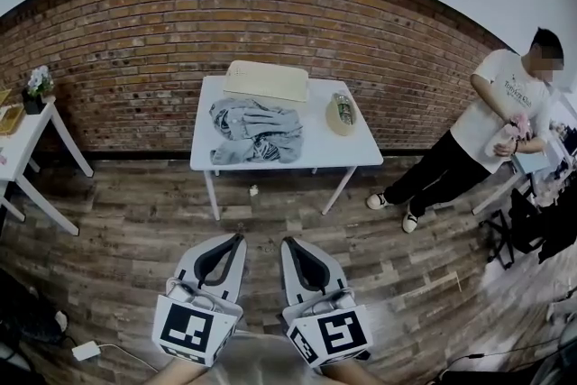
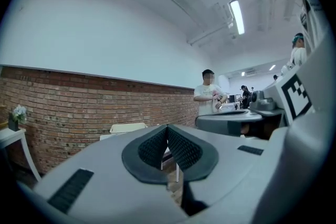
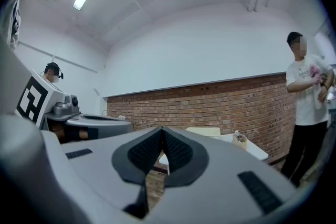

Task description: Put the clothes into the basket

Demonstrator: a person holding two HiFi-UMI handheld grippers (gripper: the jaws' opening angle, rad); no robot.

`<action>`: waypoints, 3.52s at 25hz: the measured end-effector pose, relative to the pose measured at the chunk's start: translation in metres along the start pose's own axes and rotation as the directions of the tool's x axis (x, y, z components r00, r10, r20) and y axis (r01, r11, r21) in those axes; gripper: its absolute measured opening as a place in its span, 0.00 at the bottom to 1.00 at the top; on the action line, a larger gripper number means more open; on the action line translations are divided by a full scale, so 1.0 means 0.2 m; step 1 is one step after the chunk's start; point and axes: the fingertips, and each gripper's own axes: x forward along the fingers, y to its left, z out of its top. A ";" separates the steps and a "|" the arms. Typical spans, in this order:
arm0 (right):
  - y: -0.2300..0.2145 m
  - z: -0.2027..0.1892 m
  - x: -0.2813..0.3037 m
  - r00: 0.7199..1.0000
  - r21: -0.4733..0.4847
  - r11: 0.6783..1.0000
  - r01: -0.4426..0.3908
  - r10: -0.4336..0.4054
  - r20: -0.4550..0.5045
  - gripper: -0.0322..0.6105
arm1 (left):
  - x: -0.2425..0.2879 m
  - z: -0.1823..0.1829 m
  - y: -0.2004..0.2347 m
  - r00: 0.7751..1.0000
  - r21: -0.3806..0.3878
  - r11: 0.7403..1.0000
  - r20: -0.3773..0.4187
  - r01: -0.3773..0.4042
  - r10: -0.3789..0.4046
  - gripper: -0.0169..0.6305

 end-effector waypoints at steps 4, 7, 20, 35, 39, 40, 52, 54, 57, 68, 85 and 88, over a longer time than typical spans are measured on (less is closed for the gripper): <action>0.00 0.00 0.02 1.000 -0.017 1.000 -0.009 0.009 -0.003 0.06 | 0.00 0.01 0.05 1.000 0.003 1.000 0.010 -0.018 0.018 0.04; -0.02 -0.01 0.05 1.000 -0.013 1.000 -0.008 0.008 -0.012 0.06 | 0.02 0.00 0.07 1.000 -0.006 1.000 0.006 -0.019 0.019 0.04; -0.15 0.02 0.25 1.000 -0.048 0.999 0.023 -0.023 0.008 0.06 | 0.26 0.02 0.21 0.999 -0.009 1.000 0.036 0.012 -0.012 0.04; -0.42 -0.04 0.87 0.997 -0.026 0.998 0.050 -0.052 -0.050 0.06 | 0.79 -0.03 0.69 1.000 -0.042 0.999 -0.009 0.017 -0.017 0.04; -0.49 -0.03 1.06 0.996 -0.026 0.998 0.061 -0.063 -0.063 0.06 | 0.95 -0.02 0.84 0.999 -0.044 0.999 -0.023 0.025 -0.026 0.04; -0.51 -0.03 1.11 0.996 -0.026 0.998 0.064 -0.065 -0.068 0.06 | 0.99 -0.02 0.88 0.999 -0.044 0.999 -0.027 0.028 -0.030 0.04; -0.73 -0.10 1.61 0.987 -0.013 0.994 0.111 -0.111 -0.120 0.06 | 1.46 -0.09 1.20 0.991 -0.061 0.993 -0.082 0.102 -0.107 0.04; -0.77 -0.12 1.67 0.985 -0.008 0.992 0.122 -0.122 -0.126 0.06 | 1.53 -0.11 1.22 0.988 -0.060 0.991 -0.092 0.117 -0.122 0.04; -0.82 -0.15 1.75 0.982 -0.004 0.991 0.134 -0.133 -0.135 0.06 | 1.62 -0.13 1.27 0.985 -0.062 0.989 -0.102 0.134 -0.140 0.04; -0.94 -0.24 1.91 0.971 0.014 0.984 0.176 -0.171 -0.164 0.06 | 1.79 -0.21 1.41 0.977 -0.080 0.985 -0.139 0.153 -0.163 0.04; -1.23 -0.35 2.01 0.962 0.019 0.992 0.126 -0.117 -0.248 0.07 | 1.95 -0.42 1.66 0.960 -0.177 0.984 -0.271 0.030 -0.078 0.04; -1.27 -0.42 2.03 0.956 0.029 0.994 0.106 -0.094 -0.277 0.15 | 1.97 -0.52 1.69 0.947 -0.221 0.975 -0.306 0.026 -0.094 0.16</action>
